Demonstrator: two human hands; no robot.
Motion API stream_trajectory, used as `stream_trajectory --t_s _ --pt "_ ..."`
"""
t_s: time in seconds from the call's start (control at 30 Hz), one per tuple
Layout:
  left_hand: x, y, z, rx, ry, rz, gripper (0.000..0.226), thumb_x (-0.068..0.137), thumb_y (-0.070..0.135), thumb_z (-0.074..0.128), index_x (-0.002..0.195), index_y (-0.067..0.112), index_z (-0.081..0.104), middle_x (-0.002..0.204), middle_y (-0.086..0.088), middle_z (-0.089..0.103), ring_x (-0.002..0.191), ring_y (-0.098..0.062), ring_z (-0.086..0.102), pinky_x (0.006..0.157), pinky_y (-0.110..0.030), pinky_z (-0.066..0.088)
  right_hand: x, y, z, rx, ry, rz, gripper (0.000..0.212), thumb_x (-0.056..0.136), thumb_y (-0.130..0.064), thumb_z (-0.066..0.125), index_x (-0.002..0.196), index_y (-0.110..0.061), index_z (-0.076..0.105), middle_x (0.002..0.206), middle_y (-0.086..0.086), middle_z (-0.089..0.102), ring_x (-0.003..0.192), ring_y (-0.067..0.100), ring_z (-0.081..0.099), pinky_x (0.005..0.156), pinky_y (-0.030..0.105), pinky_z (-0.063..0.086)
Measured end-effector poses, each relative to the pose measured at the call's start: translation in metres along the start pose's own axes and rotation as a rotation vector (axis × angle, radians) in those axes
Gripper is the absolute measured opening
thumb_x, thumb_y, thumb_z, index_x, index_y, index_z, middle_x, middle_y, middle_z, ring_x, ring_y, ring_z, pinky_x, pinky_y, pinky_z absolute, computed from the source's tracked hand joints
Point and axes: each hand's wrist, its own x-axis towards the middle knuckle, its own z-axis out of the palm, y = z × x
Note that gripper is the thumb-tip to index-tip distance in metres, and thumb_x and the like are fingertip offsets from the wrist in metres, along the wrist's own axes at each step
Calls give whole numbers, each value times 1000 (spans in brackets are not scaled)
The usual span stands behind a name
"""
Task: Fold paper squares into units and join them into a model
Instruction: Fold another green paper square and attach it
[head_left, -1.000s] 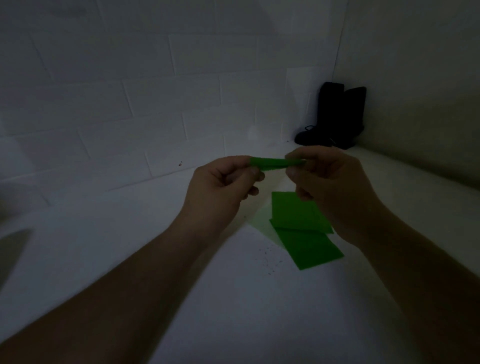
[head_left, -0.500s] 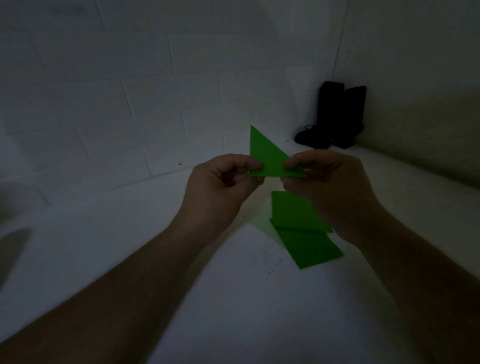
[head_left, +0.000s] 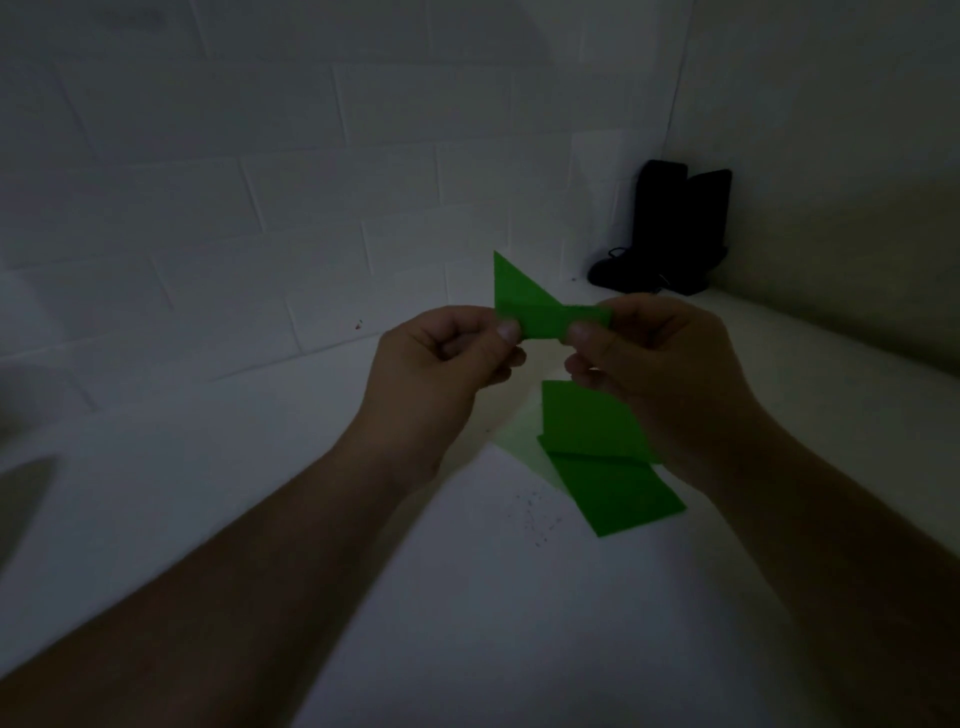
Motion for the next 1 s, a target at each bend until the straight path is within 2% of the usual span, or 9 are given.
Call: stream_trajectory --t_s 0.13,0.37,0.53,0.63,0.7,0.77,0.9,1.0 --pt "-1 2 2 -44 1 -60 7 96 7 66 92 9 72 80 -12 73 77 -20 70 80 -33 60 0 0 1 40 11 19 3 90 -6 71 86 -7 70 86 22 74 70 23 70 79 49 61" --pt "-1 1 4 -7 21 -70 7 97 7 66 94 2 70 79 -16 71 74 -19 69 75 -30 60 2 1 2 114 7 40 18 88 -2 72 78 -16 66 76 13 74 69 24 70 72 39 62" --pt "-3 3 5 17 27 -64 1 95 5 68 95 5 67 77 -14 72 73 -19 70 76 -32 60 2 0 0 114 18 50 17 88 -1 72 96 -11 61 69 10 72 66 24 68 69 35 60" --pt "-3 3 5 19 34 -44 18 93 1 69 101 14 58 75 -14 72 71 -21 70 75 -36 60 1 1 0 108 16 41 22 89 0 71 102 -13 60 62 6 68 67 26 65 68 36 59" --pt "-4 3 5 35 12 -24 20 95 -1 65 98 16 55 73 -13 71 71 -22 69 75 -38 59 1 1 0 104 4 25 22 89 1 70 100 -16 61 61 6 66 68 28 63 67 36 56" --pt "-4 4 5 55 -18 -20 17 97 -3 60 94 14 63 76 -12 71 72 -21 68 76 -37 59 1 1 0 98 -9 6 20 90 2 68 94 -17 65 63 9 66 67 28 61 64 34 54" --pt "-2 7 4 12 -5 -71 36 94 -11 47 88 8 76 74 -10 73 73 -22 68 77 -34 58 2 -2 -3 69 -50 -57 23 89 -1 70 81 -21 75 71 8 72 64 20 64 62 25 55" --pt "0 8 0 25 -18 -63 40 87 -19 53 91 12 78 79 -11 75 78 -20 70 80 -33 57 2 -6 -8 18 -74 -86 19 82 0 75 84 -19 76 78 4 76 70 14 71 67 21 56"
